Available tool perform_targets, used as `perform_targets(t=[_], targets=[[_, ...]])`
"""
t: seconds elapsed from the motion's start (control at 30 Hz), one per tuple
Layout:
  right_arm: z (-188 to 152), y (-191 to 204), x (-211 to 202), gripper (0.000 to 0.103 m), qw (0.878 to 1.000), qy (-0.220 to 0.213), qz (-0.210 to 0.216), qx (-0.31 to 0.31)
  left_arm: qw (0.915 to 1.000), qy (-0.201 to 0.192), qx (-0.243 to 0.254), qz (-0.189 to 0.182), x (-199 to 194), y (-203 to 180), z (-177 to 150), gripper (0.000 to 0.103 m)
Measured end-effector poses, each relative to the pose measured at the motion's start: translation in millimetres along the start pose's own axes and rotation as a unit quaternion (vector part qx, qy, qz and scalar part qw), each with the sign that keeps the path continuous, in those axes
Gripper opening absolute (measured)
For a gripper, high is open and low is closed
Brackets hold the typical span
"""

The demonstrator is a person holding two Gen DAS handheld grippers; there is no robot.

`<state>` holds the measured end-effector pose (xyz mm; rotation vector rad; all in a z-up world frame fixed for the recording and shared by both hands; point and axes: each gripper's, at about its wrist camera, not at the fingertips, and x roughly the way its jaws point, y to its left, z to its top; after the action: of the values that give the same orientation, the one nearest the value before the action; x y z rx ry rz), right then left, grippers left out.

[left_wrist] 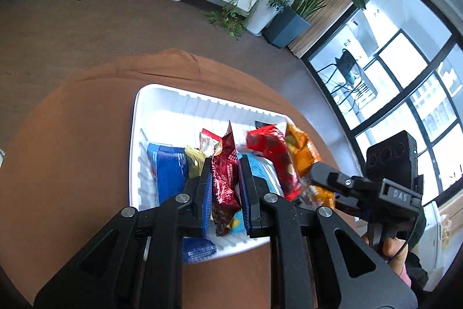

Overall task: Organize snacks
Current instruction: 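Carry the candy and orange bar over the white tray with both tools, then open both tools to drop the candy and orange bar into the tray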

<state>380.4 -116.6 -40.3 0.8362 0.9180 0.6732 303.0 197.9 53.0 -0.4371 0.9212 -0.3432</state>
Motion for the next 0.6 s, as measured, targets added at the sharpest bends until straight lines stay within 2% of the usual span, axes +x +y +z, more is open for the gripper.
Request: perform_targets(t=[0.13, 0.27, 0.5, 0.53, 0.6], targets=[[9.7, -9.5, 12.3, 0.022, 0.999, -0.005, -0.041, -0.009, 1.0, 0.007, 0.001, 0.007, 17.5, 1.1, 6.5, 0.015], [14.5, -17.8, 19.1, 0.02, 0.999, -0.007, -0.045, -0.008, 0.9998, 0.007, 0.006, 0.02, 26.6, -0.7, 11.1, 0.015], [19.9, -5.2, 28.8, 0.022, 0.996, -0.008, -0.076, -0.048, 0.9986, 0.007, 0.024, 0.046, 42.3, -5.5, 15.6, 0.016], [19.8, -3.6, 29.3, 0.023, 0.995, -0.008, -0.079, -0.052, 0.9985, 0.007, 0.024, 0.05, 45.6, -5.2, 15.9, 0.017], [19.1, 2.3, 30.6, 0.029, 0.994, -0.007, -0.085, -0.066, 0.9978, 0.002, 0.022, 0.062, 44.9, -4.5, 15.9, 0.027]])
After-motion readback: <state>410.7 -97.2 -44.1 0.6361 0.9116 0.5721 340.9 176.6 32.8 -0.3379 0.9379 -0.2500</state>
